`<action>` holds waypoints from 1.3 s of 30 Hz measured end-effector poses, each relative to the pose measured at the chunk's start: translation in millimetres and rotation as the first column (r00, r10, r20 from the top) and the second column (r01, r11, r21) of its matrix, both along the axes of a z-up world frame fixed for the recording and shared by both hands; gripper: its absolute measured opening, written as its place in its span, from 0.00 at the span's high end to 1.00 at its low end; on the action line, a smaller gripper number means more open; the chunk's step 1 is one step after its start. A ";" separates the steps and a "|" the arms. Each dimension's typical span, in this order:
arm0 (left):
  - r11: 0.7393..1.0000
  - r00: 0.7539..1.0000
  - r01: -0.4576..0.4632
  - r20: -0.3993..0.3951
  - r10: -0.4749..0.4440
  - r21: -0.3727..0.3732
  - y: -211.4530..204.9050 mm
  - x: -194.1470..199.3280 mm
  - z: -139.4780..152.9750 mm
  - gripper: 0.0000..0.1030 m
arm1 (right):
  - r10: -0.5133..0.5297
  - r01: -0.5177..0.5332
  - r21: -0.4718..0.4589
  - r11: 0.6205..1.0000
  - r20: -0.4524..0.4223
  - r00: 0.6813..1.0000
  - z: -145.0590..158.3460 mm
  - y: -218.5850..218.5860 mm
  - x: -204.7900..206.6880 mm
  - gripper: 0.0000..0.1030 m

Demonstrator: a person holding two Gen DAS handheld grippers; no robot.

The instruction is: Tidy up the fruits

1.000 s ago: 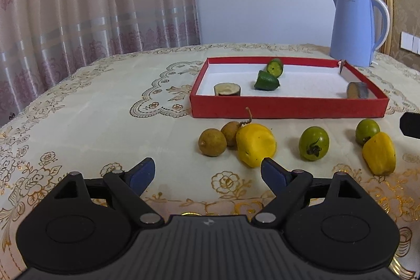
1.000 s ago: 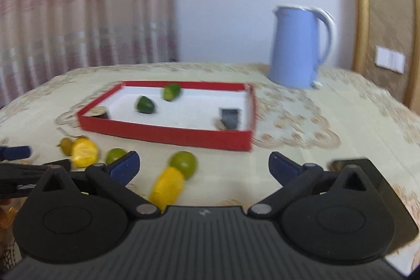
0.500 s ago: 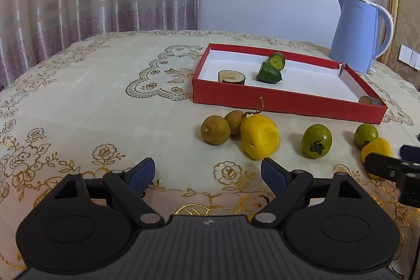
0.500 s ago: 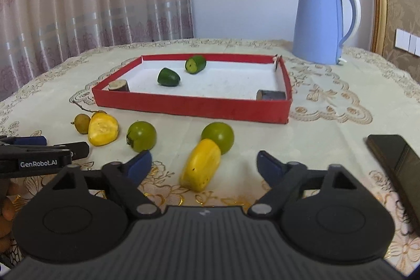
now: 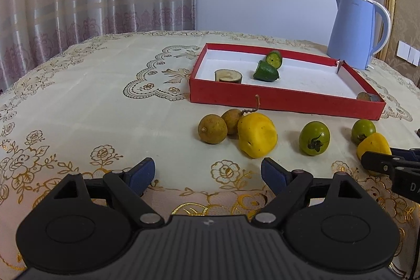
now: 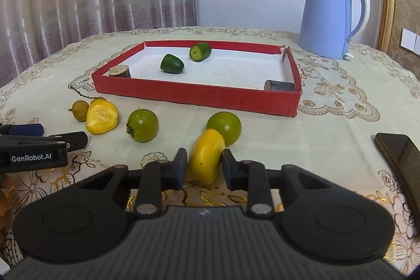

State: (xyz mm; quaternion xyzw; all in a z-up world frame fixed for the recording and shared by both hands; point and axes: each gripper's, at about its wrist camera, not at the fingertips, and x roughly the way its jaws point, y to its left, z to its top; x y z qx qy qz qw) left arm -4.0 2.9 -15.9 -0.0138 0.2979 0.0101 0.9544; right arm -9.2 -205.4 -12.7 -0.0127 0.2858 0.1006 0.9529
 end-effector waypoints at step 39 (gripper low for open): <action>1.000 1.000 -0.002 -0.009 0.002 0.000 -1.1 2.7 -2.8 0.12 | 0.057 -0.056 -0.018 0.998 0.074 0.996 23.7 -9.3 5.6 0.75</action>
